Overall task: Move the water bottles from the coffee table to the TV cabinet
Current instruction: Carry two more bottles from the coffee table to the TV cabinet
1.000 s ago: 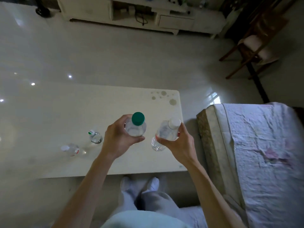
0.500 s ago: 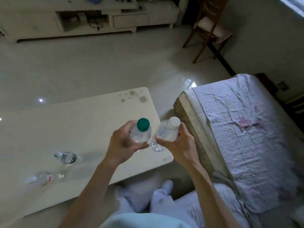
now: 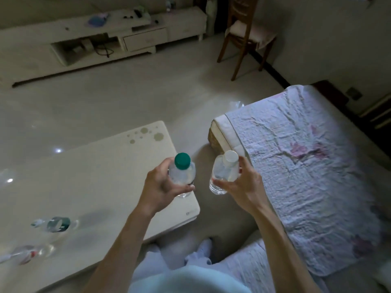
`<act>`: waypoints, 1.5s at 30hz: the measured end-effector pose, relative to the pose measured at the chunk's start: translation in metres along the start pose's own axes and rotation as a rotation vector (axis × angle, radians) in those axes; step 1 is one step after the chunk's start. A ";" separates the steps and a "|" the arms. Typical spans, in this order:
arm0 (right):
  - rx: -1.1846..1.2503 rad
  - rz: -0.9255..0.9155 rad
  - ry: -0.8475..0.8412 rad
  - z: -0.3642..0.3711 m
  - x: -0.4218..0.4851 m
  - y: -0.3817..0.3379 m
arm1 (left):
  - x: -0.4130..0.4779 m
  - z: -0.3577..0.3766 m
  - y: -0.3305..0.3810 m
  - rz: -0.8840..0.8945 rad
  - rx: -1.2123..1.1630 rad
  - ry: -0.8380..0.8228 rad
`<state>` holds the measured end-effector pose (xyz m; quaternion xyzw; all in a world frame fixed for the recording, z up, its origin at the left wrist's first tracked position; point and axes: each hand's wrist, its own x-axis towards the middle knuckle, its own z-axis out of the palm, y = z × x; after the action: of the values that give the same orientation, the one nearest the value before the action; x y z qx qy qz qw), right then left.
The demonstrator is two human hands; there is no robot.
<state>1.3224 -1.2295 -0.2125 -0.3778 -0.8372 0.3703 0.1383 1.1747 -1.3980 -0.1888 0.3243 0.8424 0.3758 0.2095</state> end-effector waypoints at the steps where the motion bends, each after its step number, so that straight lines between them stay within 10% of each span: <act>1: 0.000 0.008 0.008 -0.008 0.002 0.009 | 0.004 0.008 0.007 0.001 0.007 -0.011; 19: 0.034 0.169 0.132 -0.068 0.047 0.055 | 0.114 0.090 0.071 0.099 0.016 -0.239; 45: 0.074 0.078 0.073 -0.142 0.192 0.119 | 0.234 0.149 0.136 -0.007 0.074 -0.128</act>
<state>1.3283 -0.9621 -0.2107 -0.4179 -0.8021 0.3920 0.1679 1.1527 -1.0903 -0.2041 0.3524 0.8417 0.3222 0.2520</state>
